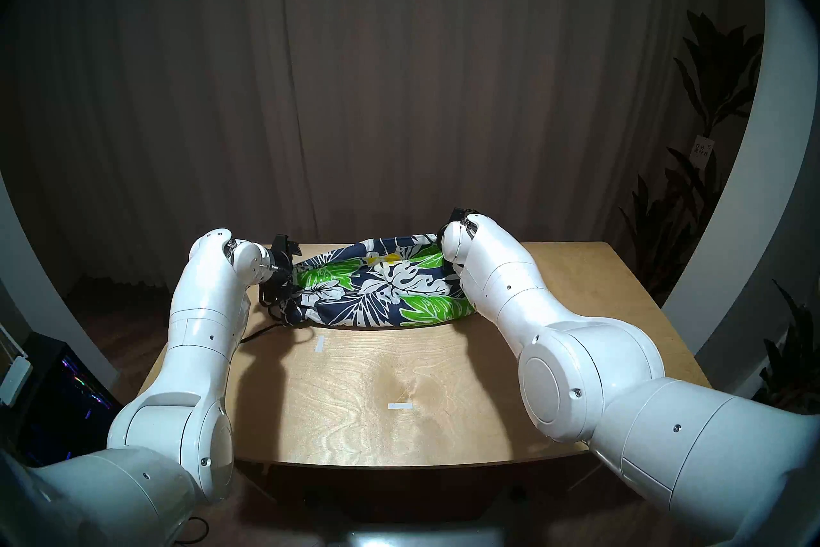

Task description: Fold the pants in half lengthwise, then in half again, and set them down flat

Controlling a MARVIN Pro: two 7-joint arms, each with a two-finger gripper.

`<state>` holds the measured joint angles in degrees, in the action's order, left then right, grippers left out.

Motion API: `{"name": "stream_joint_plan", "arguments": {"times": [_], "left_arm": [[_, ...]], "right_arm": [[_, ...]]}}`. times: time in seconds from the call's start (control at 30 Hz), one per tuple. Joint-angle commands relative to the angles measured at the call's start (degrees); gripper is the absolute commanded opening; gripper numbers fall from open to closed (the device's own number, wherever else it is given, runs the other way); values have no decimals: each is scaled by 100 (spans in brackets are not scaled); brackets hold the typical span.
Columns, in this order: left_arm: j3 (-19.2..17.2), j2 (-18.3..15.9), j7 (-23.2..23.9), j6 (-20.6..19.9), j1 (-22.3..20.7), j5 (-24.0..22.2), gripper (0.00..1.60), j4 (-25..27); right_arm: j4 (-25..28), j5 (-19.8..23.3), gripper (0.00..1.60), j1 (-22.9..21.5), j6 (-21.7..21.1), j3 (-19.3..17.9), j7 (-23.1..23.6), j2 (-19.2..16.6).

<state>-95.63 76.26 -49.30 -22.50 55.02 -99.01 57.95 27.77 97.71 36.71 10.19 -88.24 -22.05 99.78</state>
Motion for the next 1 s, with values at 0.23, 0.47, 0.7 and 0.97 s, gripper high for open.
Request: {"name": "stream_joint_plan", "arguments": {"times": [0.23,0.47,0.7,0.97], "left_arm": [[2,-65,121,96,-384,71,160,-124],[11,-74,165,140,-517,113,160,-141],[31,-66,215,181,-636,159,160,-133],[52,-71,265,218,-767,208,160,-101]], "right_arm": [[-139,4,159,-486,41,-56,72,19],[-220,2,160,-608,70,-96,83,21],[-300,1,146,-720,88,-132,111,33],[-356,4,149,-892,87,-164,140,44]]}}
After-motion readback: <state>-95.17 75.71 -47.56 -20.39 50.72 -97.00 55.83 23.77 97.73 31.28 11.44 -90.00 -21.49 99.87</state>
